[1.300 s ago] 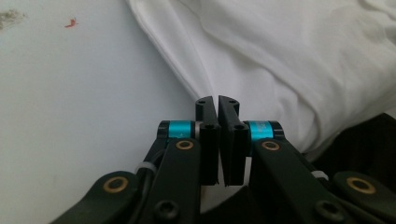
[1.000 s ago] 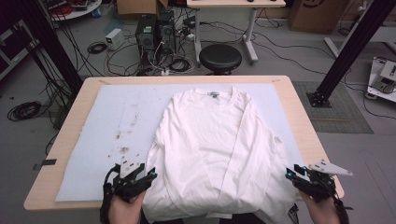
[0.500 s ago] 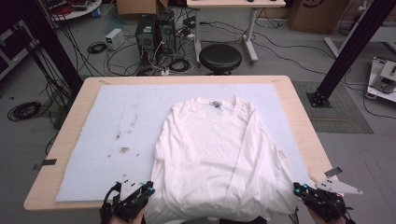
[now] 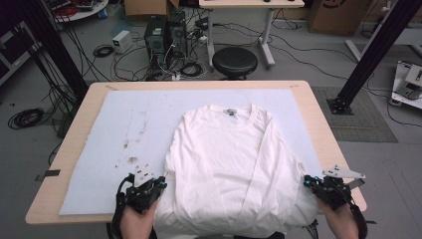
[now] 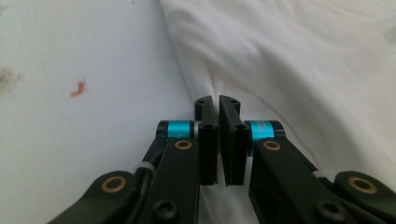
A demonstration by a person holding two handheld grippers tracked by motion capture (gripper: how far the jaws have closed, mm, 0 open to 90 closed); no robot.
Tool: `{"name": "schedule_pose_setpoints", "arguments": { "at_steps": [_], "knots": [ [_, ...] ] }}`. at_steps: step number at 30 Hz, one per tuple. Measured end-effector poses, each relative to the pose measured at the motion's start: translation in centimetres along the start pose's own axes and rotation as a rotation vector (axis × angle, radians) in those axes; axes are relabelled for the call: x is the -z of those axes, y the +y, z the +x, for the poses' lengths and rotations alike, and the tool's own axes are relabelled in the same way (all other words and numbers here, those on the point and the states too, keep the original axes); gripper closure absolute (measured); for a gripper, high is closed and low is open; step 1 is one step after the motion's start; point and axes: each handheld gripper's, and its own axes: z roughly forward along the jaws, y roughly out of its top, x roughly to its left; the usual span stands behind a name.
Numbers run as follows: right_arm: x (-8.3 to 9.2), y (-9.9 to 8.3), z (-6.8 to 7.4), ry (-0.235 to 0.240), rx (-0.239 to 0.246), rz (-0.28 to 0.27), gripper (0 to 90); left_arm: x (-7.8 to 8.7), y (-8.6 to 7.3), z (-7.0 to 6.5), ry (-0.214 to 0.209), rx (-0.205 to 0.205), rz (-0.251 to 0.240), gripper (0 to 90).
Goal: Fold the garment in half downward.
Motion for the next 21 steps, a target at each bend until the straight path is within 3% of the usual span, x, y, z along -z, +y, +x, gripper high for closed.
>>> {"name": "schedule_pose_setpoints", "arguments": {
  "at_steps": [3,4,7,8,9,13,14,15,16,17,21],
  "knots": [
    [1.8,-1.4,0.3,0.034,0.011,0.008,88.4,1.7,-0.9,-0.4,-0.024,-0.007,-0.001,86.5],
    [2.4,-1.7,0.4,0.041,0.016,0.0,87.9,2.2,-1.0,-0.6,-0.007,-0.013,-0.013,85.2],
    [3.1,-1.6,0.5,0.038,0.023,-0.029,82.1,2.5,-0.3,-0.4,0.018,-0.004,-0.047,63.5],
    [3.2,-1.0,0.5,0.016,0.031,-0.052,77.0,1.9,1.0,-0.1,0.015,0.0,-0.074,63.5],
    [2.5,0.5,0.5,-0.001,0.035,-0.097,62.1,1.2,1.8,0.1,0.021,-0.001,-0.077,59.1],
    [-1.0,3.4,0.2,-0.016,0.005,-0.092,56.7,-2.6,4.0,1.0,0.013,0.021,-0.022,51.3],
    [-2.1,3.8,0.0,0.017,-0.013,-0.066,61.4,-3.4,4.1,1.2,0.002,0.03,-0.002,52.5],
    [-2.9,4.0,-0.2,0.053,-0.024,-0.037,75.1,-3.8,4.0,1.2,-0.016,0.032,0.008,60.6],
    [-3.4,4.0,-0.3,0.048,-0.015,-0.016,86.5,-3.9,3.9,1.2,-0.012,0.017,0.002,76.1],
    [-3.6,3.8,-0.4,0.028,0.001,-0.016,89.8,-3.7,3.7,1.2,0.005,0.009,-0.004,80.1],
    [-2.3,3.4,-1.9,0.012,-0.04,-0.034,90.0,-2.3,3.4,2.3,0.023,0.022,-0.016,84.0]
  ]
}}
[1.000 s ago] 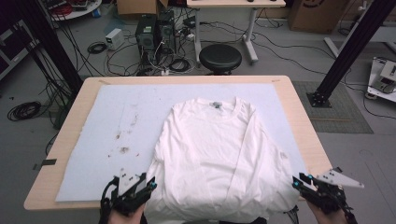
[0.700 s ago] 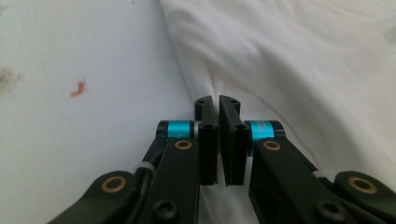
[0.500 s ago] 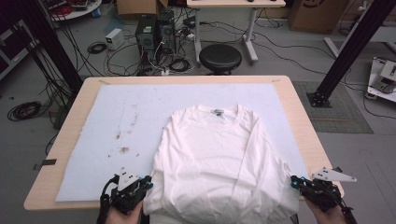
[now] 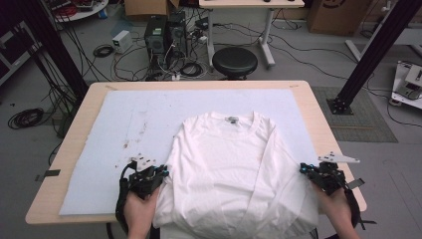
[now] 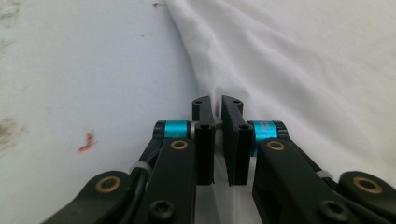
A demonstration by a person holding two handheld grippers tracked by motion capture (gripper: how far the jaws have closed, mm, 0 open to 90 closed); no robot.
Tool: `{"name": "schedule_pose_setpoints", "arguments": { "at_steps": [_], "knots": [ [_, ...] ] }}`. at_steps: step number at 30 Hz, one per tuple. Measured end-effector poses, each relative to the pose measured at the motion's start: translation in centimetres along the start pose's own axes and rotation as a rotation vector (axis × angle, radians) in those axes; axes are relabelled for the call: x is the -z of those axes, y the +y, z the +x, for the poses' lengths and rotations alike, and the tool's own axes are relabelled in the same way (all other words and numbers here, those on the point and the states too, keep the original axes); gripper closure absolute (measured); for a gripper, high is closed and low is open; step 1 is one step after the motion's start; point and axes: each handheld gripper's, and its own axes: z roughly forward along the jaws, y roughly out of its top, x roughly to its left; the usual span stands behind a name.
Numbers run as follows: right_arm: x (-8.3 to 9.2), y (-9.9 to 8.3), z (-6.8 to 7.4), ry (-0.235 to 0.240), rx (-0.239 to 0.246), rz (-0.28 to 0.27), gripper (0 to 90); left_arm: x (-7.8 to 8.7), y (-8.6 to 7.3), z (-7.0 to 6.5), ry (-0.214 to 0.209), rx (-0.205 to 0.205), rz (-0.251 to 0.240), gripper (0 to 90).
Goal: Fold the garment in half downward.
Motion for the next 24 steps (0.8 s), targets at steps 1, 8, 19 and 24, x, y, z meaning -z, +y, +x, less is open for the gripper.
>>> {"name": "schedule_pose_setpoints", "arguments": {
  "at_steps": [1,8,19,24],
  "knots": [
    [0.2,0.0,-0.4,0.016,-0.011,0.002,89.9,0.1,0.0,0.4,-0.004,0.015,-0.004,83.9],
    [-0.3,3.7,-0.3,0.038,0.02,-0.068,65.6,-1.6,3.5,1.0,-0.028,0.058,-0.064,59.1],
    [-8.8,12.5,-0.9,0.023,0.039,-0.023,66.1,-9.7,11.5,1.4,-0.04,-0.001,-0.003,58.9],
    [-13.0,14.6,-1.0,0.031,0.022,0.021,66.4,-13.5,13.7,1.9,-0.035,-0.019,0.065,58.9]
  ]
}}
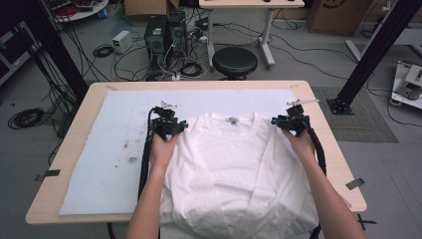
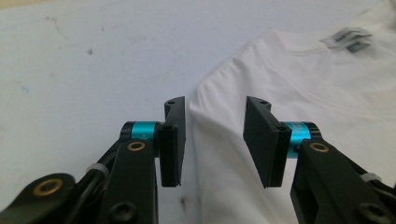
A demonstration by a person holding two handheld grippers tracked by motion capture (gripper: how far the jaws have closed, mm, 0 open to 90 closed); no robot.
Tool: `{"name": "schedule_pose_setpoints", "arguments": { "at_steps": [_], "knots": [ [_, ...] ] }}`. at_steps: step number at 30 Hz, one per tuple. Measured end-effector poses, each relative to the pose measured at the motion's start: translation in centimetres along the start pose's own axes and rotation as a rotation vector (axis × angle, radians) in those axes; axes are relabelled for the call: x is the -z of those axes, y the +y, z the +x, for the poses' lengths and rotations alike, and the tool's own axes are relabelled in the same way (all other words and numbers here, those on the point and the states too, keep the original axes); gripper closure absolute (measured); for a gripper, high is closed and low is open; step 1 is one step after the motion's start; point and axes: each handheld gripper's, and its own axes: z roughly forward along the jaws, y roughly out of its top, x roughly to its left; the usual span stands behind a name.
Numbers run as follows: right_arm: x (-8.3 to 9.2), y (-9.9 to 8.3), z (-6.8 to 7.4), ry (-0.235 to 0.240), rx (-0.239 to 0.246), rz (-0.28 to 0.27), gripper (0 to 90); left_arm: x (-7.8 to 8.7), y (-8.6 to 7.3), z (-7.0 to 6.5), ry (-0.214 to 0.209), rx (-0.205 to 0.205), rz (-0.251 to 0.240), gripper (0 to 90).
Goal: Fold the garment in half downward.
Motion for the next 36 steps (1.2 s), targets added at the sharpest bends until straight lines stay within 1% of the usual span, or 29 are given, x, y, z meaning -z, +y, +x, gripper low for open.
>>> {"name": "schedule_pose_setpoints", "arguments": {
  "at_steps": [1,2,3,4,5,6,7,8,9,10,11,12,14,15,17,19,20,21,22,23,25,27,29,32,34,36],
  "knots": [
    [-0.7,0.3,0.0,0.008,-0.003,0.004,66.4,-0.7,0.3,0.0,-0.014,-0.001,0.007,58.9],
    [-1.3,0.5,0.1,0.01,-0.006,0.014,66.6,-1.4,0.6,0.0,-0.006,-0.012,0.029,58.9],
    [-1.8,0.7,0.2,0.008,0.001,0.01,67.4,-2.2,0.9,-0.1,0.001,-0.016,0.048,58.7],
    [-2.5,0.8,0.3,-0.004,0.001,0.022,68.2,-2.6,0.8,-0.1,0.005,-0.022,0.038,58.5],
    [-2.9,0.8,0.3,-0.008,0.0,0.032,69.6,-3.2,0.7,-0.2,0.006,-0.02,0.037,58.7],
    [-3.5,0.8,0.2,0.012,-0.008,0.053,69.9,-3.7,0.5,-0.2,0.005,-0.014,0.05,59.1],
    [-4.1,0.8,0.3,0.023,0.002,0.076,72.9,-4.3,0.2,-0.2,0.004,-0.011,0.077,62.4],
    [-4.5,0.7,0.4,0.01,0.022,0.093,76.5,-4.3,0.2,-0.3,0.033,-0.025,0.072,66.6],
    [-4.6,0.7,0.5,0.003,0.037,0.081,87.9,-4.2,0.2,-0.3,0.048,-0.037,0.074,76.7],
    [-4.6,0.8,0.6,0.026,0.038,0.079,88.0,-4.1,0.3,-0.1,0.036,-0.041,0.075,85.1],
    [-4.5,0.9,0.7,0.009,0.054,0.08,88.4,-4.0,0.3,-0.1,0.037,-0.035,0.067,85.9],
    [-4.4,1.0,0.8,0.0,0.062,0.071,88.6,-3.8,0.4,0.0,0.042,-0.036,0.058,86.3],
    [-3.7,1.3,0.9,0.003,0.059,0.039,88.7,-3.2,0.6,0.2,0.043,-0.04,0.035,86.6],
    [-3.2,1.5,0.9,0.002,0.062,0.011,88.7,-2.6,0.8,0.2,0.042,-0.029,0.011,86.7],
    [-2.0,1.9,1.0,0.018,0.048,-0.029,88.7,-1.8,1.1,0.0,0.026,-0.019,-0.025,86.8],
    [-0.5,2.1,1.2,0.02,0.058,-0.065,88.7,-0.5,1.6,-0.5,0.025,-0.046,-0.06,86.8],
    [0.2,2.2,1.3,0.022,0.063,-0.086,88.7,0.3,1.7,-0.9,0.026,-0.057,-0.078,86.8],
    [1.1,2.2,1.5,0.027,0.062,-0.108,88.7,1.4,1.9,-1.3,0.024,-0.072,-0.106,86.9],
    [2.2,2.0,1.8,0.03,0.061,-0.129,88.7,2.1,1.9,-1.6,0.02,-0.084,-0.12,86.8],
    [2.8,1.9,2.0,0.035,0.066,-0.143,88.7,3.3,1.8,-2.2,0.013,-0.096,-0.149,86.8],
    [4.9,1.1,2.8,0.035,0.084,-0.179,88.7,5.5,1.3,-3.1,0.006,-0.128,-0.189,86.8],
    [7.0,-0.2,3.6,0.039,0.088,-0.217,88.7,7.4,0.4,-3.9,-0.006,-0.151,-0.221,86.8],
    [8.7,-1.5,4.3,0.036,0.101,-0.234,88.7,9.4,-1.1,-4.7,-0.013,-0.177,-0.24,86.8],
    [11.3,-4.5,5.3,0.059,0.105,-0.257,88.7,12.0,-4.0,-5.6,-0.042,-0.193,-0.262,86.8],
    [12.9,-6.7,5.8,0.073,0.11,-0.269,88.7,13.4,-6.0,-6.1,-0.079,-0.187,-0.267,86.8],
    [14.2,-9.0,6.7,0.075,0.132,-0.255,88.7,15.0,-8.2,-6.9,-0.087,-0.209,-0.277,86.8]
  ]
}}
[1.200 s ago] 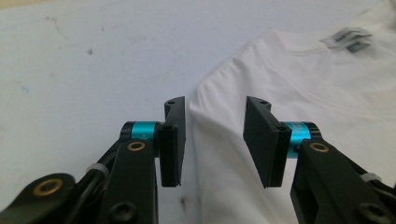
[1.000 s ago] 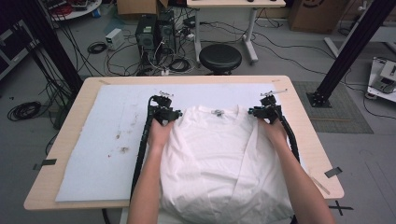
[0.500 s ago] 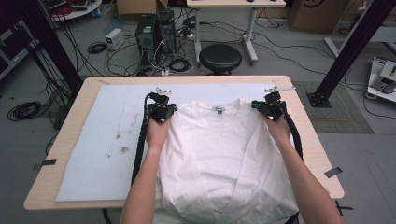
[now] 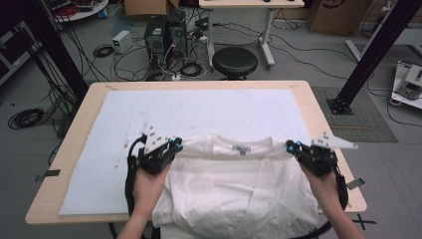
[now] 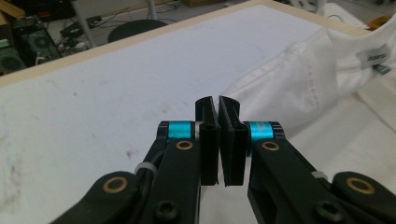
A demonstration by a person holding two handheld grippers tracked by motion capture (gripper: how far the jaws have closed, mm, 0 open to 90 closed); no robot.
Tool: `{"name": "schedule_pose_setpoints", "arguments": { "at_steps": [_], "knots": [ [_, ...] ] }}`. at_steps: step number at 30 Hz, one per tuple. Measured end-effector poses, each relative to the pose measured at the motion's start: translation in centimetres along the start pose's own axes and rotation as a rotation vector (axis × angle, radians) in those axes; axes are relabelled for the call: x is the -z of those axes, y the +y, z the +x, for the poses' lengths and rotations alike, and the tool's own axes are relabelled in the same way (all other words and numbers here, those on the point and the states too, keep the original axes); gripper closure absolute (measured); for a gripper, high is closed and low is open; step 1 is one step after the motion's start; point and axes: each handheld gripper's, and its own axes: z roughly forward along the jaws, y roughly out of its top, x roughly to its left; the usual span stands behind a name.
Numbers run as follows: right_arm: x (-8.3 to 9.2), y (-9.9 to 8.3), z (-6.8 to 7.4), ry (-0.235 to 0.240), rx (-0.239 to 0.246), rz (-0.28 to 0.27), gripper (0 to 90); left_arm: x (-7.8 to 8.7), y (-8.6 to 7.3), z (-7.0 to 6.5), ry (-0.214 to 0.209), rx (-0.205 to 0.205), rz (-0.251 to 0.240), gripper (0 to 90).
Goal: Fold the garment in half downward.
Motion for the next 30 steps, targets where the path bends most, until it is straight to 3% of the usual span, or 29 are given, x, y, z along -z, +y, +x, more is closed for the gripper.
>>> {"name": "schedule_pose_setpoints", "arguments": {
  "at_steps": [2,4,6,10,14,15,16,18,20,21,23,27,30],
  "knots": [
    [1.9,-1.9,1.5,0.009,0.032,0.007,88.7,1.4,-1.0,-1.0,-0.013,-0.017,-0.006,86.8],
    [2.5,-2.4,2.0,0.011,0.04,0.007,88.6,2.1,-1.5,-1.6,-0.016,-0.03,-0.002,86.8],
    [4.4,-4.1,3.3,0.028,0.06,0.016,88.6,3.8,-2.8,-3.2,-0.03,-0.06,0.006,86.8],
    [6.5,-6.0,4.8,0.041,0.088,0.039,88.7,6.0,-4.3,-5.2,-0.059,-0.104,0.029,86.8],
    [7.7,-7.5,5.7,0.033,0.124,0.065,88.6,7.0,-5.8,-6.3,-0.071,-0.129,0.054,86.7],
    [8.3,-8.7,6.5,0.055,0.128,0.104,88.3,7.4,-7.1,-6.8,-0.072,-0.157,0.099,86.7],
    [8.3,-8.7,6.5,0.055,0.128,0.104,88.3,7.4,-7.1,-6.8,-0.072,-0.157,0.099,86.6],
    [8.9,-9.5,7.1,0.063,0.131,0.114,85.7,7.7,-8.0,-7.2,-0.077,-0.145,0.123,85.6],
    [9.1,-9.6,7.3,0.06,0.134,0.114,82.7,7.9,-8.2,-7.3,-0.074,-0.134,0.12,73.4],
    [9.4,-9.6,7.5,0.04,0.145,0.111,80.6,8.4,-8.1,-7.4,-0.043,-0.118,0.1,73.4],
    [10.2,-8.8,7.2,-0.028,0.143,0.074,71.2,8.6,-7.5,-7.0,-0.008,-0.09,0.07,59.4],
    [9.3,-6.8,4.5,-0.138,0.064,0.018,60.9,7.1,-6.0,-4.9,0.079,-0.014,0.048,53.0],
    [6.7,-5.3,1.7,-0.183,-0.037,0.024,51.1,4.6,-5.3,-2.4,0.129,0.07,0.052,50.3]
  ]
}}
